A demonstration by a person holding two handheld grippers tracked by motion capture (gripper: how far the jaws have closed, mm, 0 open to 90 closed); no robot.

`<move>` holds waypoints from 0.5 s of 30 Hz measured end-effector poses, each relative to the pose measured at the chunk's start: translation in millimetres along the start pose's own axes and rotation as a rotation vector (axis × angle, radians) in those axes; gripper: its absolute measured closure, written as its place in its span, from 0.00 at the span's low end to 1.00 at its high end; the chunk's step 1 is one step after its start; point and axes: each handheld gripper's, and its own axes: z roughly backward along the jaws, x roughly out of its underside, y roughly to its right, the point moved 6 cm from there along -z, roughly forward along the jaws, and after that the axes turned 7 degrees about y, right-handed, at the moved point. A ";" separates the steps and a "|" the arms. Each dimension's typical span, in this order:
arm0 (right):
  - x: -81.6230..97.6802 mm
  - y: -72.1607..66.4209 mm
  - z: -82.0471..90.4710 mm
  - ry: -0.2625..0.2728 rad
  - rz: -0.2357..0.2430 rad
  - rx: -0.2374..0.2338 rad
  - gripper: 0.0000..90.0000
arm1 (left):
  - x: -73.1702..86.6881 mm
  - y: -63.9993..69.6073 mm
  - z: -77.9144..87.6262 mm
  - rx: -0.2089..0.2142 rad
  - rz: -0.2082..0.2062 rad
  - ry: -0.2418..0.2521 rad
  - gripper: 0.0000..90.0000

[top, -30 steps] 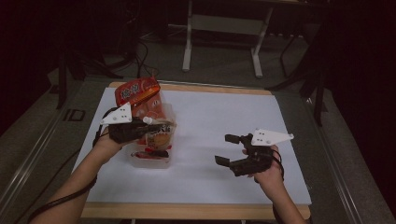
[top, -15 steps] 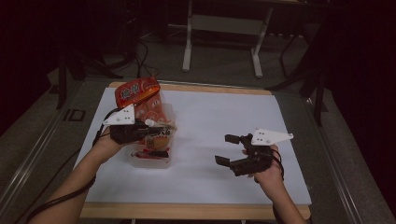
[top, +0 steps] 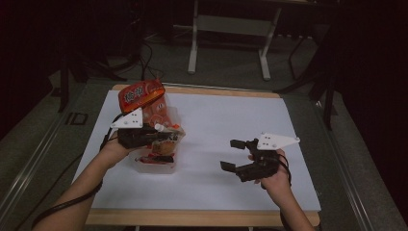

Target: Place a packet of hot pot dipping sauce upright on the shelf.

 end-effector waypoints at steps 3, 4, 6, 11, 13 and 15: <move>0.7 1.2 0.8 -0.002 -0.003 0.003 0.18 | 0.9 1.2 -4.0 0.014 0.009 -0.004 0.97; 0.9 1.7 1.1 -0.002 -0.006 0.003 0.18 | 1.1 1.9 -5.7 0.021 0.013 -0.008 0.97; 1.1 2.5 1.6 -0.001 -0.008 0.003 0.18 | 1.7 2.1 -7.7 0.022 0.014 -0.013 0.98; 2.2 3.3 2.0 -0.005 -0.011 0.006 0.18 | 3.3 2.5 -12.2 0.033 0.028 -0.020 0.98; 2.2 3.6 1.9 -0.004 -0.011 0.005 0.18 | 3.6 4.1 -14.8 0.044 0.028 -0.028 0.98; 2.4 3.8 2.0 -0.006 -0.010 0.007 0.18 | 4.1 5.7 -18.4 0.055 0.027 -0.034 0.98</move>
